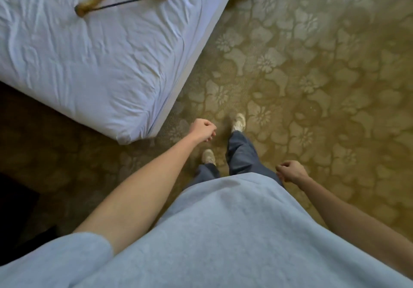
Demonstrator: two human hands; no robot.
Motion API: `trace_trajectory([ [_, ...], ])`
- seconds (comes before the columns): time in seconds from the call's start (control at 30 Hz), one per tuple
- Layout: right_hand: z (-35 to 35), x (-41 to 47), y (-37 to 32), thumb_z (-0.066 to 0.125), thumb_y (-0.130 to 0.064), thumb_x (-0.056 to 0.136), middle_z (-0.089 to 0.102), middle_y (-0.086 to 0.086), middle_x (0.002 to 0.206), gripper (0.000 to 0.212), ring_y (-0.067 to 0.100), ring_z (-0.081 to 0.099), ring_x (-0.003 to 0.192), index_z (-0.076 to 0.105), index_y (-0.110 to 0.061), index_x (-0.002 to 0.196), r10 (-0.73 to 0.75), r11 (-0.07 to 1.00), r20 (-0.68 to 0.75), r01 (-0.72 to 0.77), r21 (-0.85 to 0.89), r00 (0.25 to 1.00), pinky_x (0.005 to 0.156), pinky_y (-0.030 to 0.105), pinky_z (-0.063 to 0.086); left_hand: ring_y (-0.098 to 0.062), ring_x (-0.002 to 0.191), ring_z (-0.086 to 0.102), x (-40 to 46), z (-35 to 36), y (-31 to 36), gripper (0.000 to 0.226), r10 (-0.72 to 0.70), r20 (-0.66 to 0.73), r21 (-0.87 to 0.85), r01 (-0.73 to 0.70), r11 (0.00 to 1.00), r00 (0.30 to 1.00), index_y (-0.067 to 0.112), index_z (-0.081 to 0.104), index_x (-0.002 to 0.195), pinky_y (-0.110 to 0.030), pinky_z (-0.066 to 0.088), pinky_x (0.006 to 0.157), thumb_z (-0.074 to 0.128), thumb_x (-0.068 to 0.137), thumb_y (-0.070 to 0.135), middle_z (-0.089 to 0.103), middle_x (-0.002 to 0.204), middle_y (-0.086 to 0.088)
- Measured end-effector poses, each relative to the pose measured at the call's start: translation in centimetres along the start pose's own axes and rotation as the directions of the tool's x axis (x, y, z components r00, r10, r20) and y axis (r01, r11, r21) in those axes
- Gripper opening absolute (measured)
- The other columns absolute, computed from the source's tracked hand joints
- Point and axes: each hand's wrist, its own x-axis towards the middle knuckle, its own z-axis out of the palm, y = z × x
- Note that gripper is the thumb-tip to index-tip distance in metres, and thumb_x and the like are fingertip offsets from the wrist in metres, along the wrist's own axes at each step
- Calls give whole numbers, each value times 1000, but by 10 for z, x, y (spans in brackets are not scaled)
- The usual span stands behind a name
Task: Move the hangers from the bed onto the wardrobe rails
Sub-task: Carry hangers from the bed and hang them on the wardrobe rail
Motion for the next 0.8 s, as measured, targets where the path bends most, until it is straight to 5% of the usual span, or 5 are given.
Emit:
trace_trajectory([
  [0.3, -158, 118, -130, 62, -18, 90, 65, 7, 60, 28, 20, 59, 56, 69, -7, 66, 24, 999, 11, -24, 24, 1000, 53, 27, 49, -10, 57, 61, 137, -34, 166, 18, -58, 13, 161, 55, 985, 998, 12, 72, 86, -20, 47, 49, 60, 99, 16, 71, 74, -2],
  [0.47, -246, 165, -257, 59, -18, 93, 75, 9, 79, 21, 20, 64, 65, 73, -8, 81, -126, 991, -10, 126, 34, 992, 64, 30, 54, -17, 57, 61, 170, -74, 196, 26, -228, -56, 145, 234, 961, 972, 9, 73, 73, -25, 50, 54, 60, 96, 14, 72, 72, -7],
  [0.57, -278, 185, -344, 58, -17, 93, 76, 11, 86, 20, 24, 69, 76, 74, -5, 90, -230, 973, 24, 230, -5, 973, 74, 36, 59, -23, 63, 64, 183, -97, 209, 21, -302, -106, 57, 309, 949, 947, 3, 76, 82, -30, 54, 60, 62, 94, 13, 72, 76, -12],
  [0.8, -306, 215, -538, 58, -16, 86, 76, 8, 88, 20, 20, 70, 76, 76, -10, 93, -472, 863, 154, 490, -122, 868, 76, 37, 60, -18, 52, 57, 224, -136, 236, 29, -439, -97, -67, 434, 898, 893, 8, 70, 72, -22, 45, 49, 56, 96, 14, 66, 64, -7],
])
